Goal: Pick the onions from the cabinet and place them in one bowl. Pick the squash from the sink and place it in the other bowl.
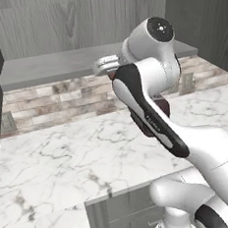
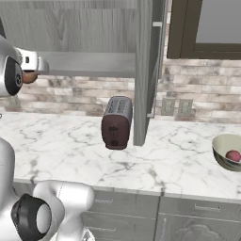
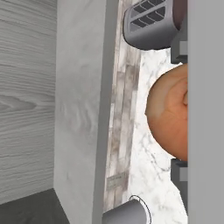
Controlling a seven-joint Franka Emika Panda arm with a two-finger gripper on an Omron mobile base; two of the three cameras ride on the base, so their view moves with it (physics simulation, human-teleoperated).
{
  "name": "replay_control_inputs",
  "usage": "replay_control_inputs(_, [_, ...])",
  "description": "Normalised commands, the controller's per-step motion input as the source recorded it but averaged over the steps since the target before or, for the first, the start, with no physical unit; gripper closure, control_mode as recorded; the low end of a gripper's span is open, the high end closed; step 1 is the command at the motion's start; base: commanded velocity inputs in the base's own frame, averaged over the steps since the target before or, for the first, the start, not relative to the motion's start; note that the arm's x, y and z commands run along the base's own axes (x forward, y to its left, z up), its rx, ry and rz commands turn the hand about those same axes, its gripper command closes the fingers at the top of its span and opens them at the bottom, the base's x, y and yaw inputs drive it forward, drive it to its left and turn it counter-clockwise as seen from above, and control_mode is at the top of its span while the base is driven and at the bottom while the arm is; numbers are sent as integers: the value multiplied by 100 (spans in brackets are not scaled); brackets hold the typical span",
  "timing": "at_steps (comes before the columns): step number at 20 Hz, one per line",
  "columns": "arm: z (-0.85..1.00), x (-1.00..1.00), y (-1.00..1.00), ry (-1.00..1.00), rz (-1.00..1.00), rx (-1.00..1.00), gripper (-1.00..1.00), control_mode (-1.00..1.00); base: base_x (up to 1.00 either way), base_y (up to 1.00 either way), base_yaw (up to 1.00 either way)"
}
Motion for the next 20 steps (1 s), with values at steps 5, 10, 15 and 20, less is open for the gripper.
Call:
replay_control_inputs(5, [-23, -37, -23, 8, -2, -9, 100, -100, 0, 0, 0])
replay_control_inputs(10, [-14, -19, -23, 32, -8, -15, 100, -100, 0, 0, 0])
replay_control_inputs(15, [-23, 1, -32, 37, -3, -14, 100, -100, 0, 0, 0])
replay_control_inputs(20, [-25, -6, -12, 2, -2, -6, 100, -100, 0, 0, 0])
